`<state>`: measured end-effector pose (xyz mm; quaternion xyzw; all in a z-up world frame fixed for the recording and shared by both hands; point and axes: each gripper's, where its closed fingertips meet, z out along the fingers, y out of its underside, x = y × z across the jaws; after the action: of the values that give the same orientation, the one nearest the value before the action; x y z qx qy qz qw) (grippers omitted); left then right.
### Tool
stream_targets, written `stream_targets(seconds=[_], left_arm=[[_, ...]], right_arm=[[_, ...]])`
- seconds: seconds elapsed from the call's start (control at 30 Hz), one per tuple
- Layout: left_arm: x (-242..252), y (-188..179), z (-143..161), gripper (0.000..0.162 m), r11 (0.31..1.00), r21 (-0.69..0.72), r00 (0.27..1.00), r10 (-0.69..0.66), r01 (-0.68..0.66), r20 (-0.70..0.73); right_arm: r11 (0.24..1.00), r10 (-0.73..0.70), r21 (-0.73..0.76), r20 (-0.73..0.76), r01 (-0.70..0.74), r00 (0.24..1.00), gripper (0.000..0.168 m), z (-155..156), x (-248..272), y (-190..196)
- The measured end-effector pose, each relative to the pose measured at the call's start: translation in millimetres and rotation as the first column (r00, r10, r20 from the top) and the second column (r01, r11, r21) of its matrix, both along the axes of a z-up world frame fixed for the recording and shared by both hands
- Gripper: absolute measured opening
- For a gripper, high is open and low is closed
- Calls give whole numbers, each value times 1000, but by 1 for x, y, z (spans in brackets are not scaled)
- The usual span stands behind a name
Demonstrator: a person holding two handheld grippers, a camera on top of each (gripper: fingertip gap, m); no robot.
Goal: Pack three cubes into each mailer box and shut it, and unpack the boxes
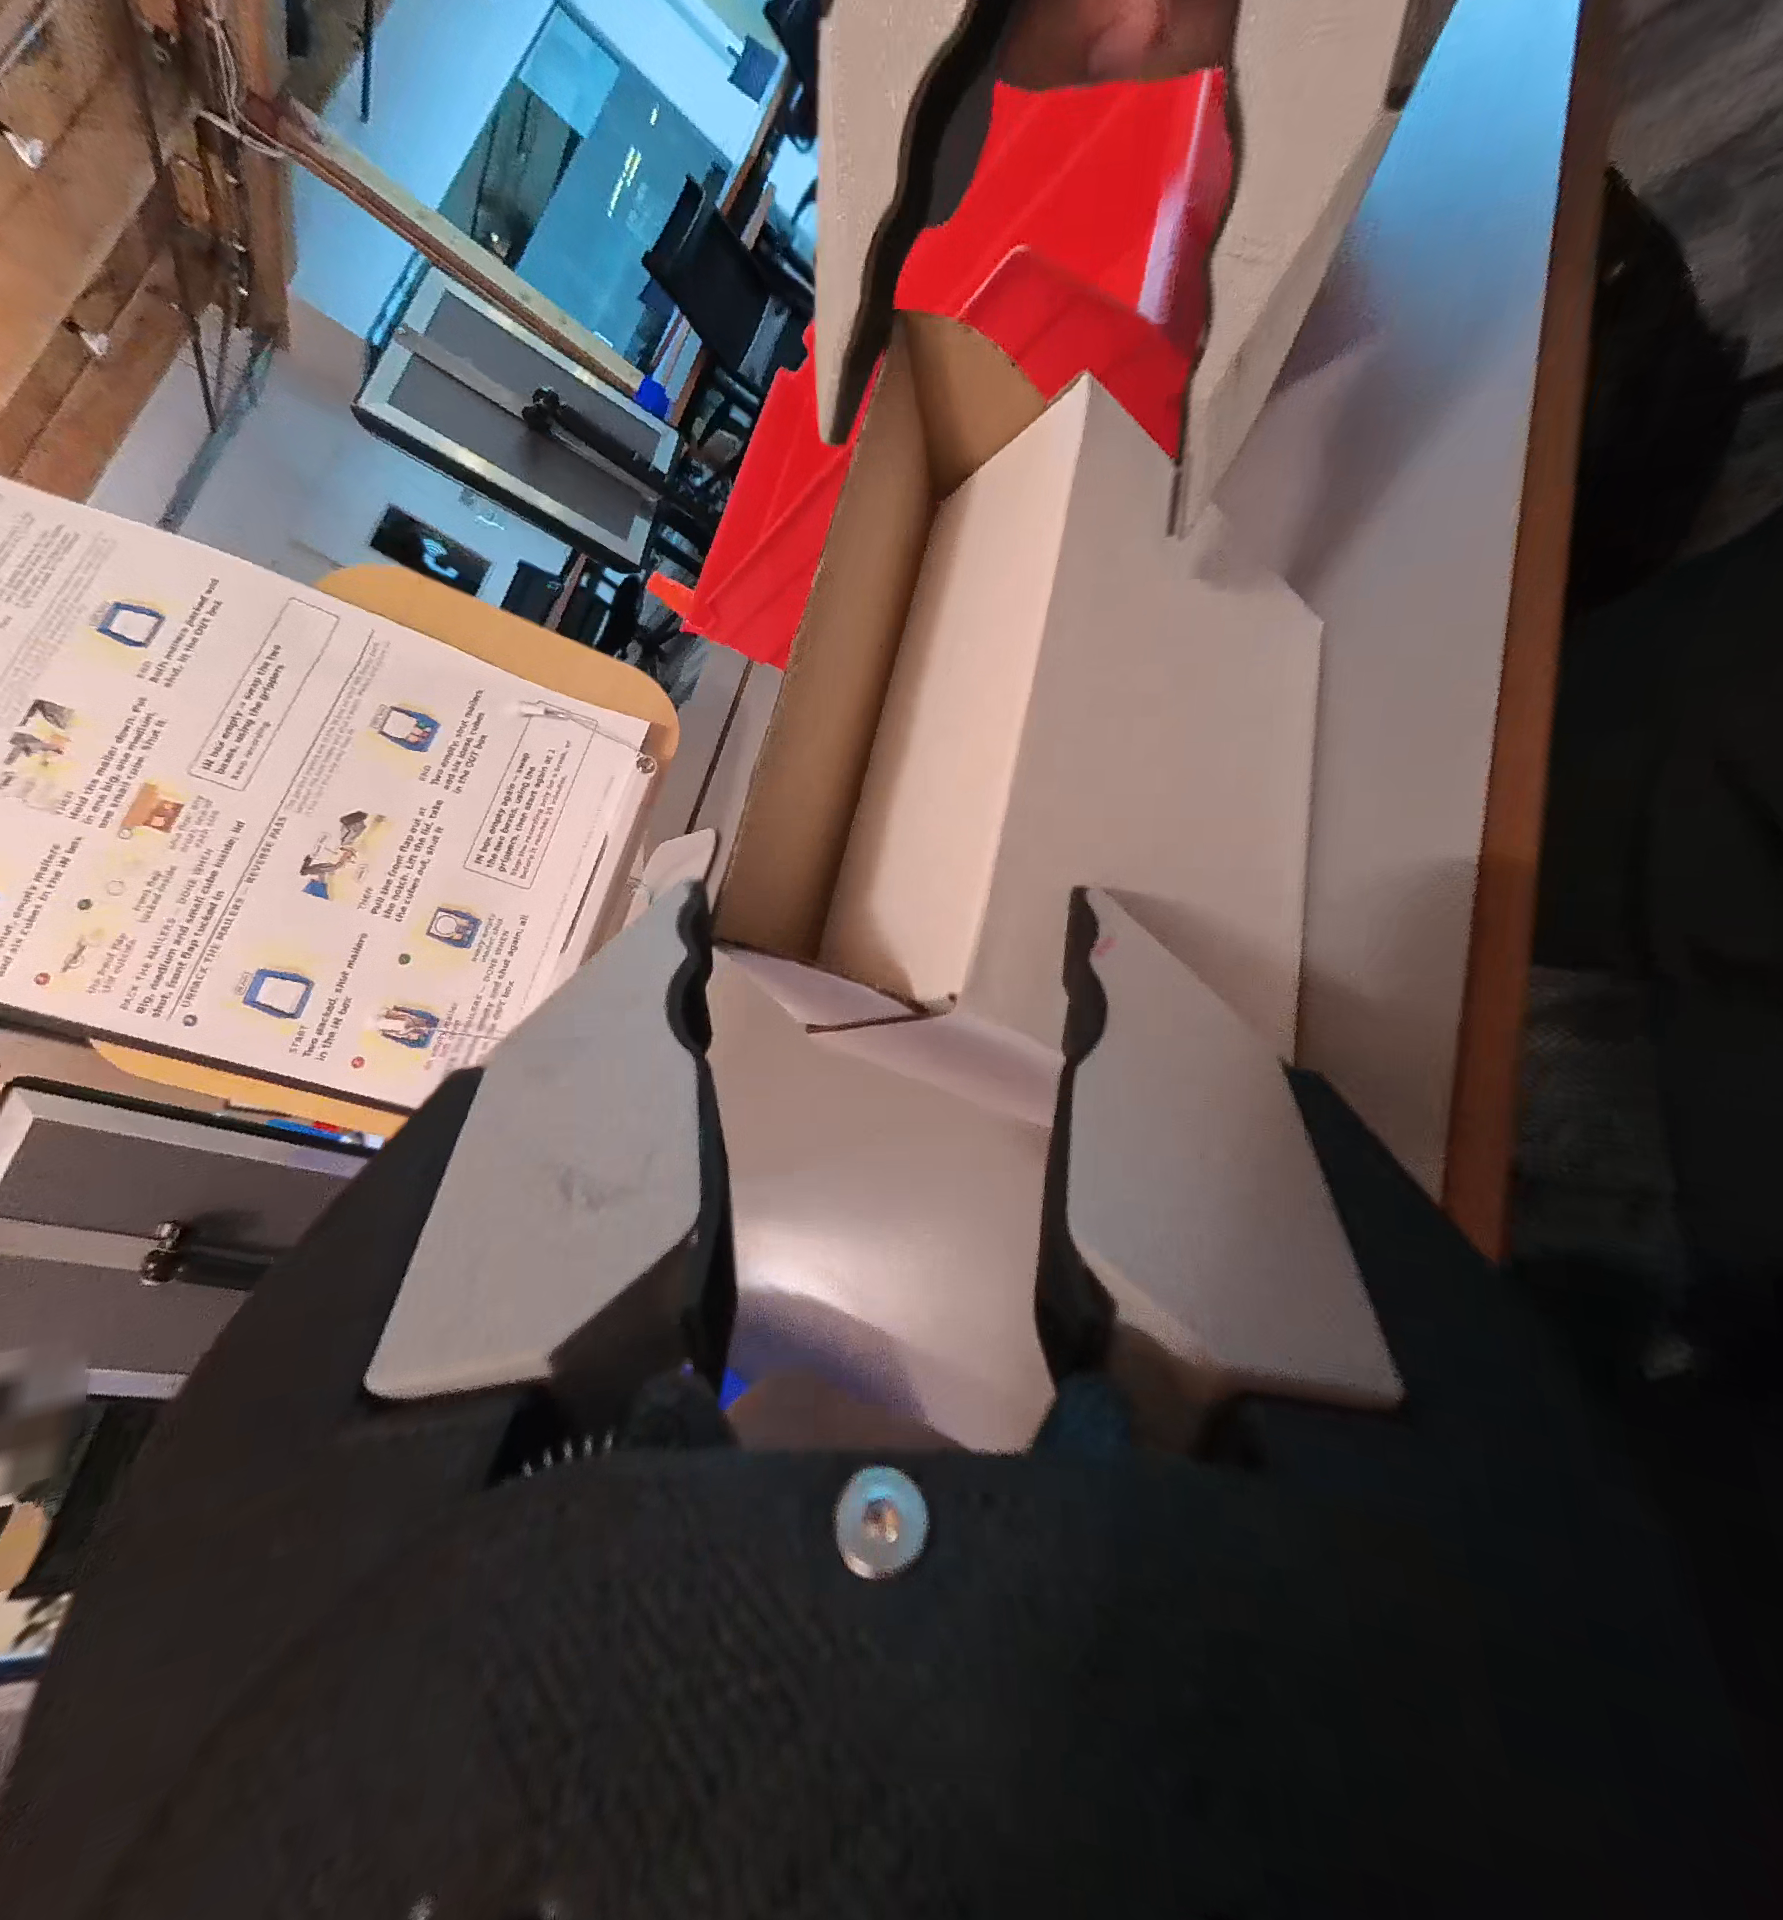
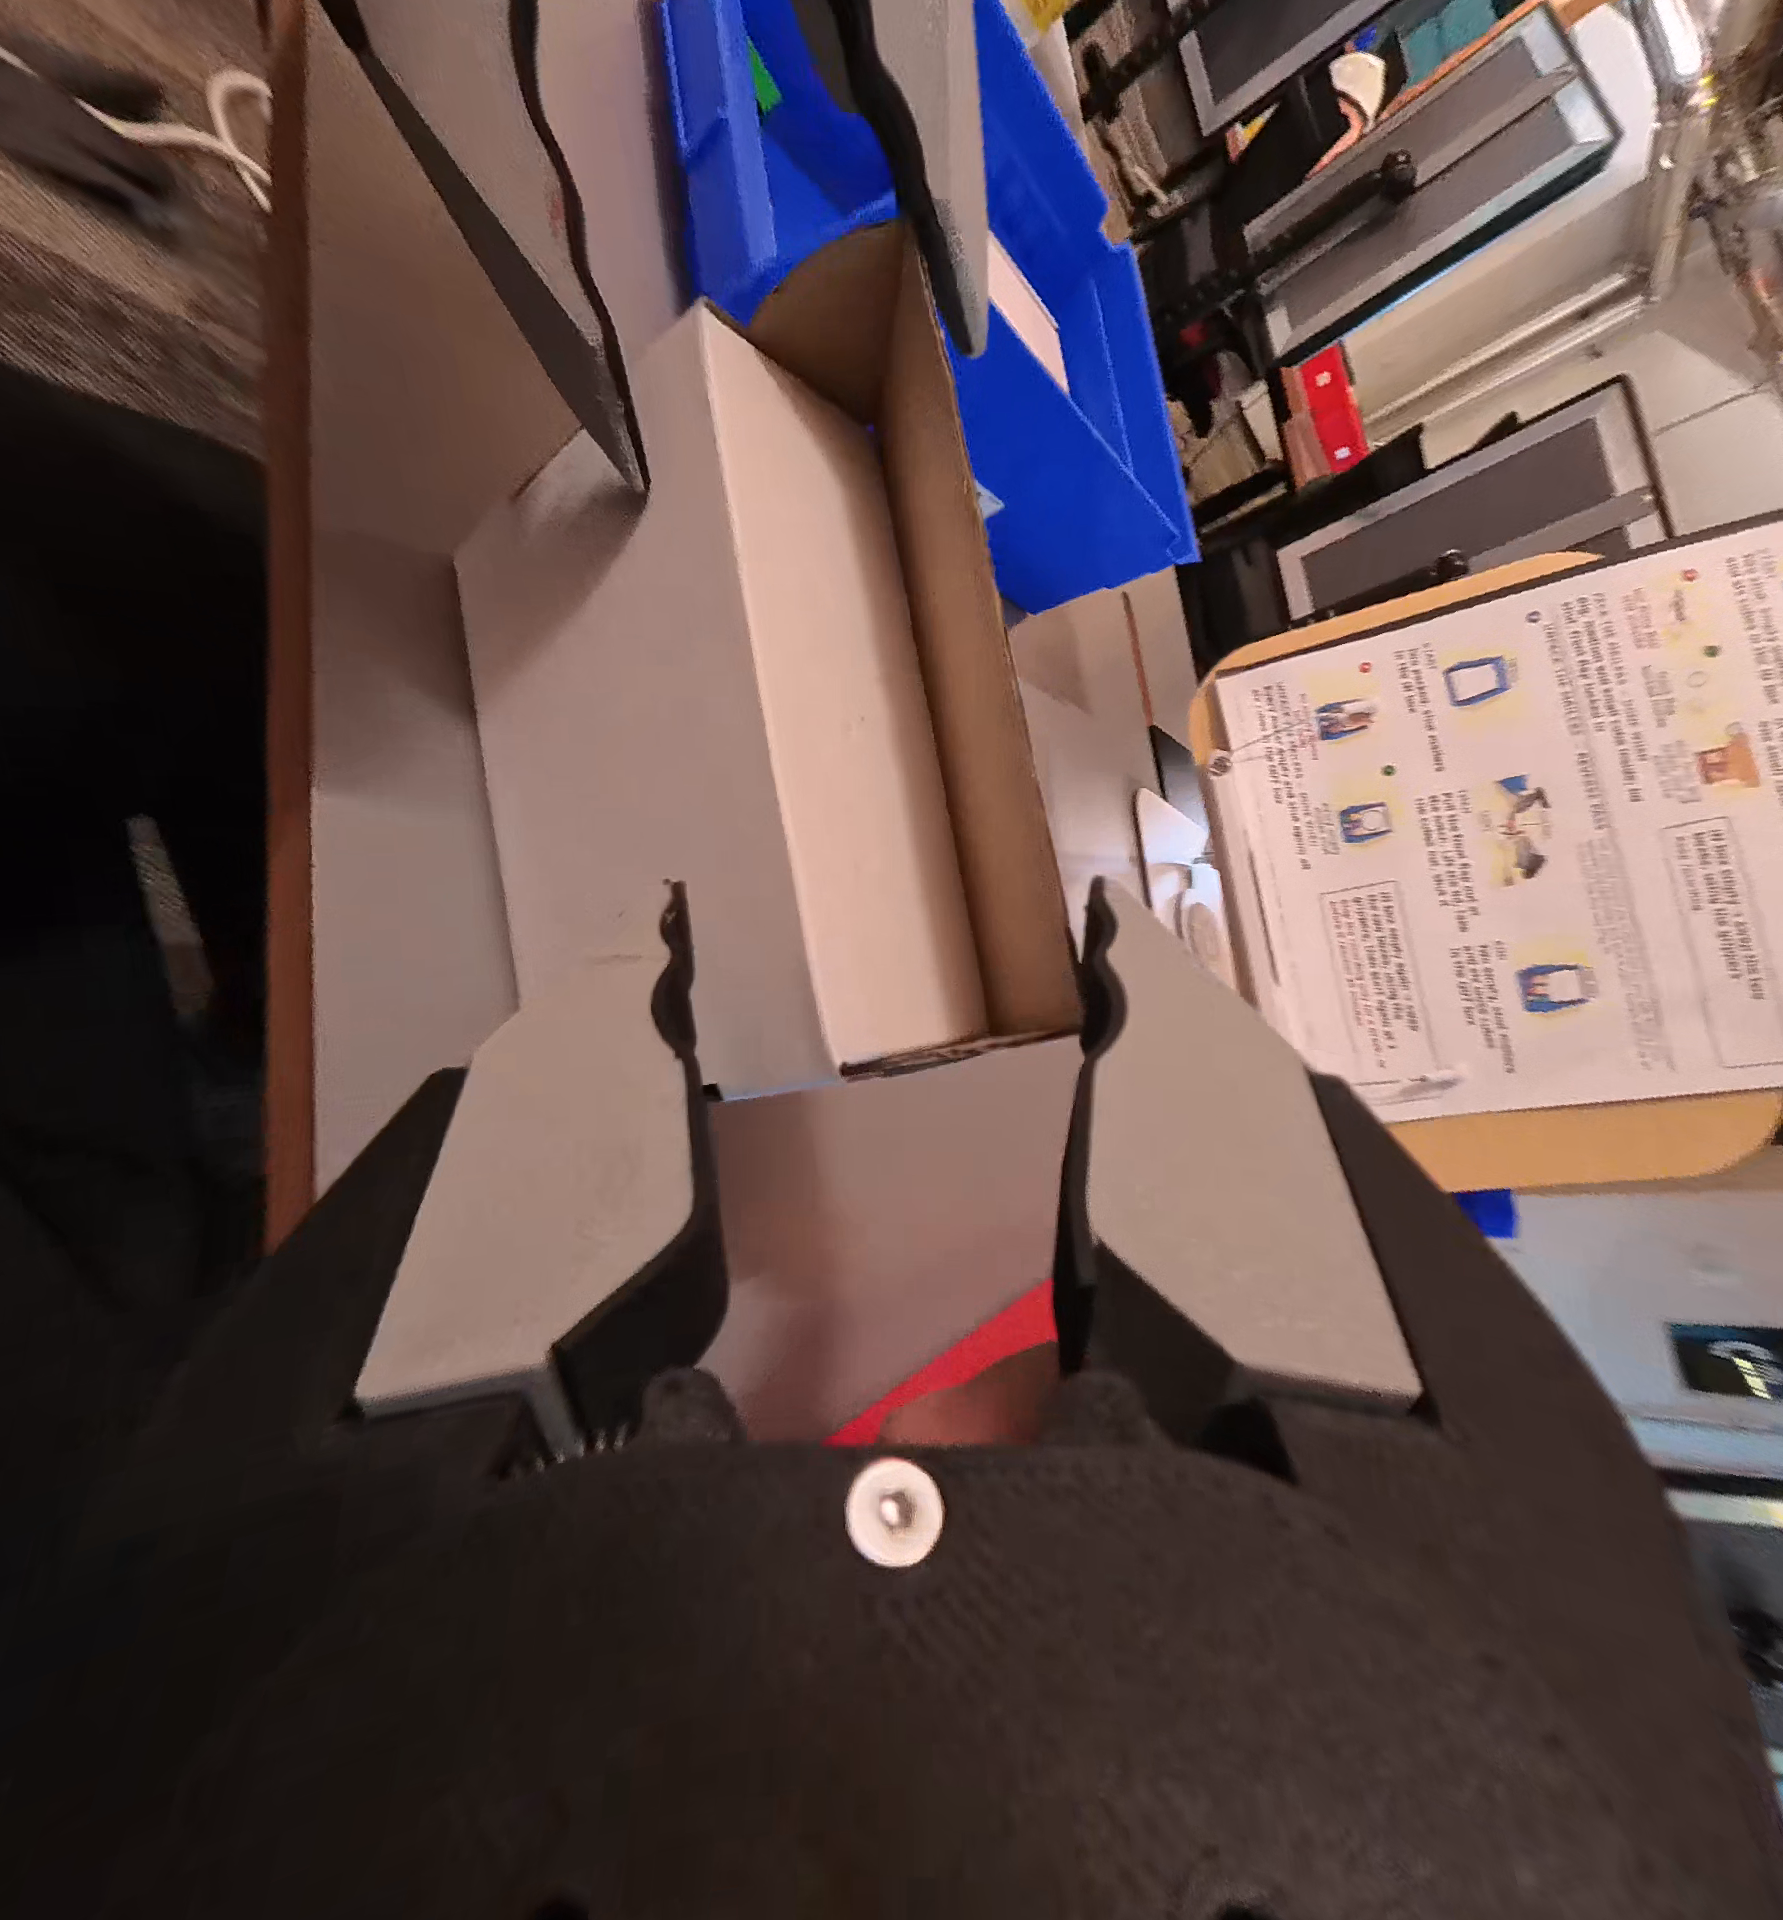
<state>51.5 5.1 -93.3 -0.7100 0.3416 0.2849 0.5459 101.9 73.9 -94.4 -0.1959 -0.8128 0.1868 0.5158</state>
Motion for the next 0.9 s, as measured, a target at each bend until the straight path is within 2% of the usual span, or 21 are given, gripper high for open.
stream_targets(seconds=[0.23,0.4,0.47,0.73,0.9], left_arm=[[2,-2,-5,57,999,31,999,-26,27,-42],[3,-5,-14,46,1000,-14,996,-24,23,-82],[3,-6,-16,45,999,-31,996,-15,13,-88],[3,-8,-21,36,998,-60,1000,-21,21,2],[2,-10,-22,37,989,-149,998,-5,-4,-60]], right_arm=[[985,-24,170,-52,33,998,68,-8,-2,0],[995,-2,99,4,2,1000,62,-19,1,-4],[996,-3,89,23,1,1000,65,-23,3,-5],[999,-5,46,14,5,1000,64,-30,4,-7],[1000,-4,-26,40,5,999,68,-30,4,-10]])
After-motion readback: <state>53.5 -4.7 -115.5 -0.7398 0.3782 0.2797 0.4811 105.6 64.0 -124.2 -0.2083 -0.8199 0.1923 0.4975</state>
